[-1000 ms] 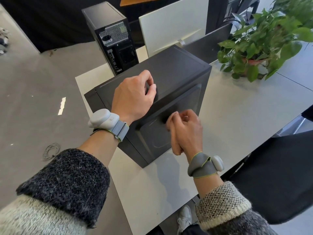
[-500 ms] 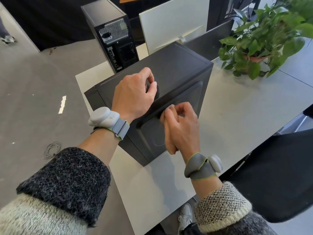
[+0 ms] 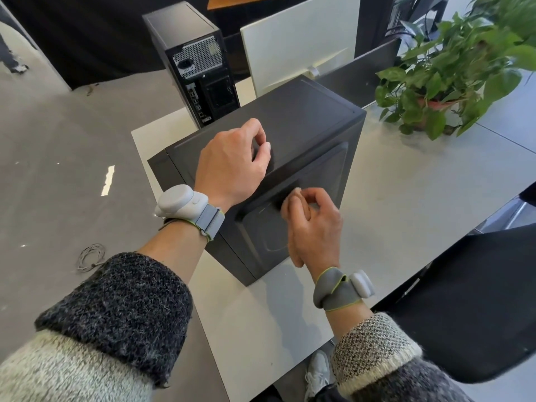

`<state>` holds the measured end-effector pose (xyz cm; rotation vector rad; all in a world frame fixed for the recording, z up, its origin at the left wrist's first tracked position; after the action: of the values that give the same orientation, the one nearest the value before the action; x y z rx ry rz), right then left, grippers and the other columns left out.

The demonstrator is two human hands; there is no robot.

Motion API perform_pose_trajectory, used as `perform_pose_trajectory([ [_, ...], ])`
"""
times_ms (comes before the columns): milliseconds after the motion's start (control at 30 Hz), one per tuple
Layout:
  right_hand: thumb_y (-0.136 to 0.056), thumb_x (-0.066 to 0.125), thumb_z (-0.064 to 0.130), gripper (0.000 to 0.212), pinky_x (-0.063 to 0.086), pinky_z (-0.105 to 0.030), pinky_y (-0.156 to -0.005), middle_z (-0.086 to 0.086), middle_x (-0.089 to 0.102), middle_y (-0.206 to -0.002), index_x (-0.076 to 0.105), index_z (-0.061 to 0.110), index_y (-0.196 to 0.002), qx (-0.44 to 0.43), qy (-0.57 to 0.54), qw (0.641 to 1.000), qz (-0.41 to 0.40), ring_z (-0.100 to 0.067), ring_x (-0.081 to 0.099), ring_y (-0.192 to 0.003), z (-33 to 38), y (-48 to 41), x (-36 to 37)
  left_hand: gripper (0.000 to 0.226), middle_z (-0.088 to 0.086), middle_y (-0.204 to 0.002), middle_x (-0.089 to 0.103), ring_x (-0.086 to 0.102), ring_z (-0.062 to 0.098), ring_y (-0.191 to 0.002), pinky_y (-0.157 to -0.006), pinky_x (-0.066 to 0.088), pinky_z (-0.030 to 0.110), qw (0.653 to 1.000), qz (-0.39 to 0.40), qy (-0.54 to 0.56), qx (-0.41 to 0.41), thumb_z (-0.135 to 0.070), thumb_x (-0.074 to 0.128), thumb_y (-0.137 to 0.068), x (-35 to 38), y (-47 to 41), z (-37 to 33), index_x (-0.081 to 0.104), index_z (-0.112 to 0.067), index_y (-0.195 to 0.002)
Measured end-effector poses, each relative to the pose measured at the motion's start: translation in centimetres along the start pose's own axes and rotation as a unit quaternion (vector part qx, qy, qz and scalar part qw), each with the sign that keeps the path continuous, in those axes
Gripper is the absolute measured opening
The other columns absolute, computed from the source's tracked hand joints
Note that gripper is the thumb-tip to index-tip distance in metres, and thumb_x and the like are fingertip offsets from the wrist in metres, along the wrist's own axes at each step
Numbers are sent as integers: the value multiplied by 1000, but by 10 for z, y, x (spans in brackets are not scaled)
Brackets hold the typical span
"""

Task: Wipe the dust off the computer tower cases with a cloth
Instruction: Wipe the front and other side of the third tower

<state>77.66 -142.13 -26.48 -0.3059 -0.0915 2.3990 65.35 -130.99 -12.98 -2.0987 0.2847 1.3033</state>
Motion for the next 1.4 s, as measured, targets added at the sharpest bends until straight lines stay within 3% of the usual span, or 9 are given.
perform_pose_trajectory([
  [100, -103, 65, 28, 12, 46, -14, -66, 14, 65, -83, 65, 19, -96, 50, 35, 998, 33, 5, 62, -82, -20, 2, -1, 13, -9, -65, 58, 60, 18, -65, -64, 58, 44, 1000, 3, -2, 1, -34, 56, -103, 2, 2, -1, 58, -22, -97],
  [300, -104, 65, 24, 9, 56, -24, -71, 6, 66, -87, 65, 17, -98, -116, -19, 993, 8, -13, 66, -82, 47, 0, 7, 13, -9, -63, 56, 59, 16, -62, -64, 57, 44, 1000, 0, 4, 0, -34, 56, -103, 1, 0, 0, 57, -22, -96],
  [567, -104, 63, 25, 14, 43, -10, -64, 15, 64, -83, 59, 24, -91, 5, 48, 998, 29, -2, 63, -82, -14, 13, 10, 14, -8, -63, 57, 61, 20, -65, -66, 58, 44, 1000, 4, 9, -8, -35, 56, -102, 5, 1, 3, 58, -22, -97],
  [700, -105, 63, 22, 10, 55, -26, -65, 7, 65, -86, 60, 20, -96, -88, 0, 996, 1, -13, 65, -74, 21, 6, 11, 13, -7, -62, 56, 58, 21, -66, -67, 56, 44, 1000, -3, 12, -19, -35, 56, -100, 2, 0, 3, 57, -24, -93],
  [800, -105, 62, 25, 11, 56, -33, -69, 8, 66, -88, 58, 21, -96, -27, 28, 999, 29, -10, 65, -80, -13, 13, 20, 13, -8, -63, 56, 58, 21, -67, -68, 56, 44, 1000, -5, 13, -18, -35, 56, -100, 1, 0, 4, 57, -24, -93],
  [900, -103, 63, 27, 12, 54, -29, -72, 15, 63, -87, 59, 22, -93, 28, 72, 996, 49, -1, 61, -87, -31, 16, 16, 14, -9, -64, 54, 57, 20, -66, -67, 56, 43, 1000, -8, 8, -11, -35, 56, -101, 1, 0, 3, 58, -23, -95],
  [1067, -104, 64, 23, 8, 53, -27, -68, 6, 65, -89, 61, 20, -97, -102, 23, 994, 10, -13, 65, -80, 23, 9, 14, 14, -10, -65, 54, 56, 18, -65, -65, 55, 40, 1000, -17, 5, -2, -35, 56, -101, -1, 0, 2, 59, -22, -96],
  [1267, -102, 64, 22, 11, 41, -6, -65, 17, 65, -85, 60, 22, -92, 43, 56, 996, 56, -9, 66, -84, -29, 18, 14, 14, -9, -67, 56, 58, 18, -65, -66, 57, 42, 1000, -12, 4, 12, -33, 56, -102, -1, 2, -3, 60, -20, -98],
  [1400, -103, 66, 19, 12, 47, -15, -64, 8, 65, -82, 62, 18, -92, -77, 19, 997, 11, -10, 63, -78, 26, 13, 9, 14, -8, -66, 56, 58, 21, -65, -66, 56, 43, 1000, -15, 2, 7, -33, 56, -101, -3, 2, -4, 60, -20, -95],
])
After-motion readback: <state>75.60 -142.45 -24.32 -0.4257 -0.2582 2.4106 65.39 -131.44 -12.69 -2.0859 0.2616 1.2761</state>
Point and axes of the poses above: each hand's wrist, its own y-axis away from the middle knuckle, its own x-axis out of the palm, z = x × y, the point moved 9 cm from there along -y, towards the middle knuckle
